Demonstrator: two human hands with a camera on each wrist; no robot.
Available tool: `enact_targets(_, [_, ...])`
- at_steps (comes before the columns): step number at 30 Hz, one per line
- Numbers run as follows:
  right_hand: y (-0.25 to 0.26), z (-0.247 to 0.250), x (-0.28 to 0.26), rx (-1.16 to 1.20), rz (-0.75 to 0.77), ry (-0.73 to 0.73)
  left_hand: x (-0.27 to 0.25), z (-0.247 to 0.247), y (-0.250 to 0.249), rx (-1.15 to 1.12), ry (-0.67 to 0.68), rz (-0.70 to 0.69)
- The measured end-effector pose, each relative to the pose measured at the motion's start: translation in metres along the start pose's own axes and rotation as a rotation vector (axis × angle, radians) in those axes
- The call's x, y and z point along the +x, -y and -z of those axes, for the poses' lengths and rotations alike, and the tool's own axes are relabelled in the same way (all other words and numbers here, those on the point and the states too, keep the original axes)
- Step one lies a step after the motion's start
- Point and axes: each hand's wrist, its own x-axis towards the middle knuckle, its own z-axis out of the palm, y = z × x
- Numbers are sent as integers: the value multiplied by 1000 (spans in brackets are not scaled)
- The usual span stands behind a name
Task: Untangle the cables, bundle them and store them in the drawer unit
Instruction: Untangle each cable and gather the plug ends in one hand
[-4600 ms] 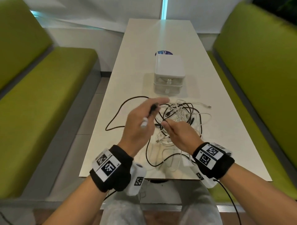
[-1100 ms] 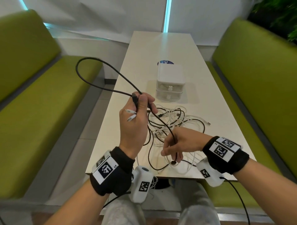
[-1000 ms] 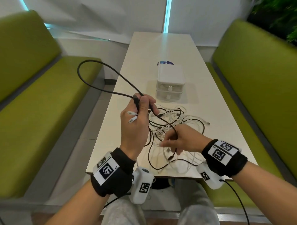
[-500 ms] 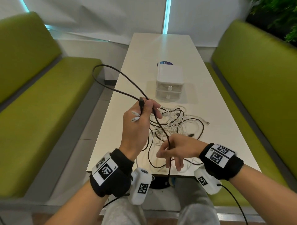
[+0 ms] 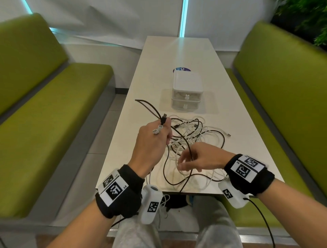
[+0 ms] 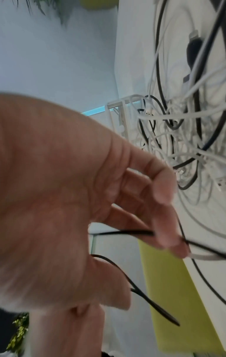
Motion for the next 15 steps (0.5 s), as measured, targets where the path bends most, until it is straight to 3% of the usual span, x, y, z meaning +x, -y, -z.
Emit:
enact_targets(2, [1, 4, -1, 31, 30, -8, -1, -1, -1, -25, 22, -2])
enact_targets(6, [-2, -1, -1, -55, -12, 233, 0, -3, -2, -136, 47, 16])
enact_targets(8, [-3, 1, 1, -73, 11, 131, 0, -3, -2, -124, 56, -4])
enact_targets(11, [0, 7, 2, 119, 74, -86, 0, -3, 1, -36, 40, -56])
enact_targets(15, [-1, 4, 5, 161, 86, -76, -1, -3, 3, -4, -3, -93])
